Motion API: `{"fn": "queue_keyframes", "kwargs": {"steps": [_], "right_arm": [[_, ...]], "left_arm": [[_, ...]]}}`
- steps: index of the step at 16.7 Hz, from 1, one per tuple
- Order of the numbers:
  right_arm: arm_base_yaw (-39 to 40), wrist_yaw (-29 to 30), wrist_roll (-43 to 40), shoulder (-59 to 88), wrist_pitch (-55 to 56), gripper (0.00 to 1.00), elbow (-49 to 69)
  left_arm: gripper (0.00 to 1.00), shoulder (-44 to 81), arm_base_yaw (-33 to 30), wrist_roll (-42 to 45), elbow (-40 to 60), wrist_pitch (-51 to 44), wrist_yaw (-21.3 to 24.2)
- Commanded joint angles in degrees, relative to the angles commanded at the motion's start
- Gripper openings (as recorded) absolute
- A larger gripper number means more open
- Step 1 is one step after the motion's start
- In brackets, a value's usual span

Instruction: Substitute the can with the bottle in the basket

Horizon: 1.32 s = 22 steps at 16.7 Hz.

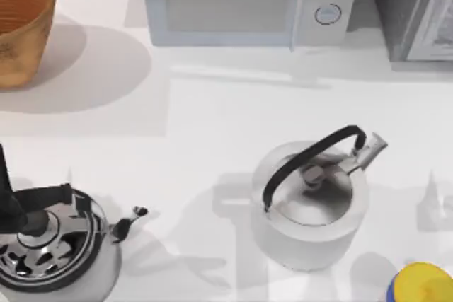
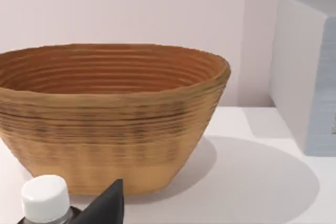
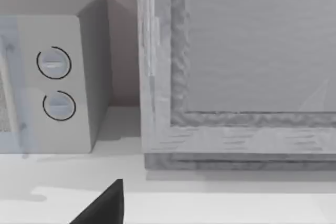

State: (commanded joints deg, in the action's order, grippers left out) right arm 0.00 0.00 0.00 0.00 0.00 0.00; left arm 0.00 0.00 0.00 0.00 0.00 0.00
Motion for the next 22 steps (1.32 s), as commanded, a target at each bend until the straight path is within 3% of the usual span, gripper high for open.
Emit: {"fn": "queue_keyframes", "kwargs": {"steps": [5,9,15,22], "right_arm": [[0.0,0.0,0.0,0.0,0.0,1.0,0.0],[0.0,0.0,0.0,0.0,0.0,1.0,0.0],[0.0,0.0,0.0,0.0,0.0,1.0,0.0],[0.0,0.0,0.0,0.0,0.0,1.0,0.0]], "left_arm": [[1.0,2.4,0.2,0.2,2.8,-1.2,0.1],[1.0,12.1,1.0,0.7,13.6,-6.4,0.7],[1.0,39.1,2.5,2.1,39.7,-21.9,2.6],[1.0,82.7,5.2,4.4,77.7,-47.5,4.8]]}}
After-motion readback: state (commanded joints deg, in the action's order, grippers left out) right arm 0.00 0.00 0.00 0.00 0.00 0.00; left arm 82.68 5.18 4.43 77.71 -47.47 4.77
